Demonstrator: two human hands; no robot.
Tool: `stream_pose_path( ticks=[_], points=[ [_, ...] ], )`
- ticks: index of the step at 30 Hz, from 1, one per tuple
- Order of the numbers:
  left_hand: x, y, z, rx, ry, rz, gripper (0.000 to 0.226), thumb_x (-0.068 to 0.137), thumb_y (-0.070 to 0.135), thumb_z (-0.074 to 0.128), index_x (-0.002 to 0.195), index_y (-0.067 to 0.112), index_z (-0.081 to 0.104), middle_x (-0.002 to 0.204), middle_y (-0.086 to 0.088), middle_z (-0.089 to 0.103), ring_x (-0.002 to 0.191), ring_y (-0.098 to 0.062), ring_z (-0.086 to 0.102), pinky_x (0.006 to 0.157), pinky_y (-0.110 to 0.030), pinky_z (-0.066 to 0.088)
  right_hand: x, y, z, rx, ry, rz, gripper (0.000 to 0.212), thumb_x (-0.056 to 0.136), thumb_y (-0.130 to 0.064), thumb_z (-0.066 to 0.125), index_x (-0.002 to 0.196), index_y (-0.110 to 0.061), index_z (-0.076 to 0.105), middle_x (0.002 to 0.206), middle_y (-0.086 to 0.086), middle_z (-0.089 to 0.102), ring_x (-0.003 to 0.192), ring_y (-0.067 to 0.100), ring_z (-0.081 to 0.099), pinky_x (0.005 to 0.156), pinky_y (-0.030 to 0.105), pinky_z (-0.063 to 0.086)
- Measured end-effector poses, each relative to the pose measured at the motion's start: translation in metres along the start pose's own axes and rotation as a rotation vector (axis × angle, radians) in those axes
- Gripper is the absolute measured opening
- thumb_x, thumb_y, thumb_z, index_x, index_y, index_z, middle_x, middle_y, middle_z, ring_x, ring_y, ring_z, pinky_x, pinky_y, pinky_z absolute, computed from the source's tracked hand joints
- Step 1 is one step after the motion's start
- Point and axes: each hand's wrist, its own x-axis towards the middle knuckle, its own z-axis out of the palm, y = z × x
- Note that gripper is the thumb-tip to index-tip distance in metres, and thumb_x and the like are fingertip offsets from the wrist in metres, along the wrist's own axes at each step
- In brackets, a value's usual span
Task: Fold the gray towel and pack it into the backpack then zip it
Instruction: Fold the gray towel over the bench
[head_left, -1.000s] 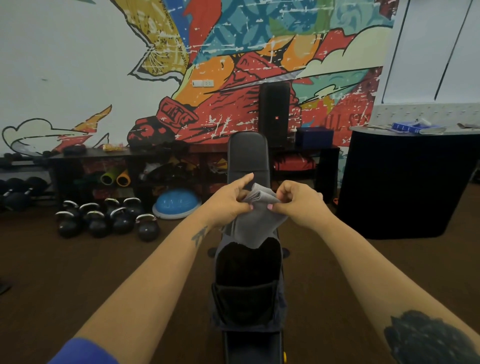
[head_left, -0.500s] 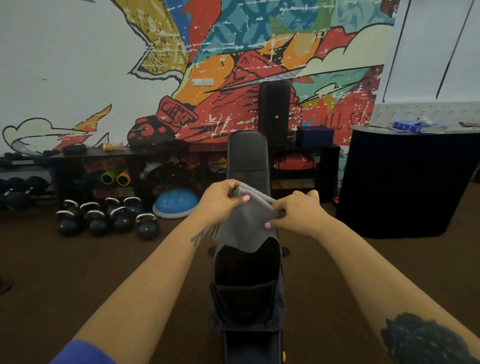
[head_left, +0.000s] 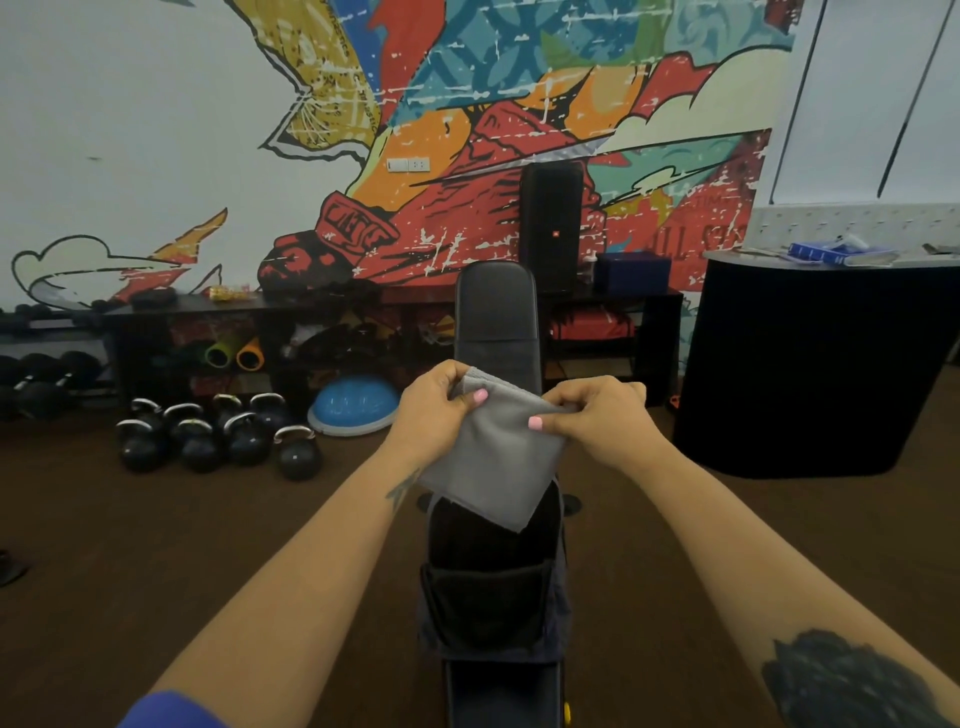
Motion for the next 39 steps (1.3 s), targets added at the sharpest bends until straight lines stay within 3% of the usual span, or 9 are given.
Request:
stream_pose_path(
  ticks=[3,7,9,15,23,29,33,36,39],
  points=[
    [-0.001,0.007,0.005,-0.022,0.077,-0.011,0.014,0.091,0.022,0.057,0.105,0.017,0.058,0.103,0.002,0.062,0.097,-0.014,0.057,0.075,-0.019,0.045,0.001,0.003,0.002,0.258,0.059,0.051,0.023,0.066,-0.052,0.073,0.088,-0.048,0.068,0.086,-0.022,0.067,0.104,0.014,0.053,0.098,0.037,0.035],
    [0.001,0.015,0.008,-0.169,0.157,-0.123,0.027,0.093,0.025,0.054,0.117,0.014,0.056,0.117,-0.004,0.062,0.108,-0.019,0.057,0.092,-0.033,0.049,-0.007,-0.010,0.000,0.628,0.089,0.153,0.065,0.083,-0.027,0.070,0.139,-0.030,0.038,0.113,-0.009,0.054,0.093,0.000,0.052,0.066,0.010,0.045],
    [0.001,0.017,0.009,-0.275,0.167,-0.160,0.023,0.093,0.025,0.053,0.114,0.016,0.056,0.117,-0.005,0.062,0.109,-0.022,0.058,0.092,-0.035,0.050,-0.012,-0.014,0.004,0.832,-0.003,0.262,0.069,0.087,-0.024,0.067,0.144,-0.021,0.028,0.113,-0.008,0.052,0.098,0.002,0.054,0.060,0.011,0.046],
    [-0.002,0.017,0.006,-0.411,0.138,-0.209,0.016,0.094,0.027,0.053,0.108,0.020,0.056,0.116,-0.007,0.063,0.108,-0.024,0.060,0.096,-0.044,0.050,-0.021,-0.009,0.023,1.119,-0.295,0.455,0.032,0.087,-0.027,0.063,0.116,-0.016,0.056,0.117,0.003,0.062,0.108,0.020,0.060,0.084,0.034,0.053],
    [-0.007,0.000,-0.001,-0.413,0.195,-0.253,0.015,0.093,0.021,0.056,0.105,0.013,0.057,0.110,-0.007,0.062,0.103,-0.023,0.059,0.090,-0.036,0.050,-0.027,-0.001,0.019,0.972,-0.073,0.429,0.008,0.091,-0.015,0.059,0.089,-0.009,0.064,0.082,0.001,0.064,0.071,0.010,0.061,0.049,0.014,0.050],
    [-0.014,0.003,-0.006,-0.394,-0.264,-0.454,0.005,0.089,0.016,0.057,0.093,0.018,0.058,0.096,-0.005,0.059,0.082,-0.016,0.058,0.067,-0.028,0.049,-0.022,0.009,0.016,1.044,0.059,0.453,0.012,0.089,-0.019,0.063,0.095,-0.009,0.061,0.086,0.002,0.064,0.075,0.014,0.062,0.063,0.026,0.053],
    [-0.019,0.008,-0.007,-0.399,-0.466,-0.518,0.057,0.076,0.052,0.064,0.119,0.016,0.059,0.115,-0.006,0.064,0.105,-0.023,0.061,0.090,-0.038,0.049,-0.019,0.011,0.008,0.980,-0.051,0.368,0.017,0.082,-0.014,0.070,0.098,-0.009,0.066,0.085,0.001,0.069,0.065,0.009,0.068,0.052,0.018,0.052],
    [-0.017,0.012,0.007,-0.405,-0.385,-0.432,0.072,0.068,0.061,0.065,0.122,0.015,0.058,0.117,-0.008,0.066,0.109,-0.024,0.063,0.098,-0.045,0.049,-0.015,0.008,0.005,0.953,-0.074,0.333,0.018,0.078,-0.010,0.073,0.096,-0.008,0.068,0.085,0.003,0.071,0.062,0.006,0.070,0.051,0.016,0.052],
    [-0.014,0.014,0.025,-0.308,-0.158,-0.331,0.047,0.085,0.054,0.055,0.112,0.017,0.064,0.111,-0.004,0.068,0.103,-0.022,0.064,0.097,-0.047,0.050,-0.014,0.006,0.005,1.098,-0.044,0.373,0.019,0.082,-0.012,0.070,0.099,-0.009,0.064,0.092,0.005,0.068,0.070,0.013,0.069,0.053,0.022,0.053]
  ],
)
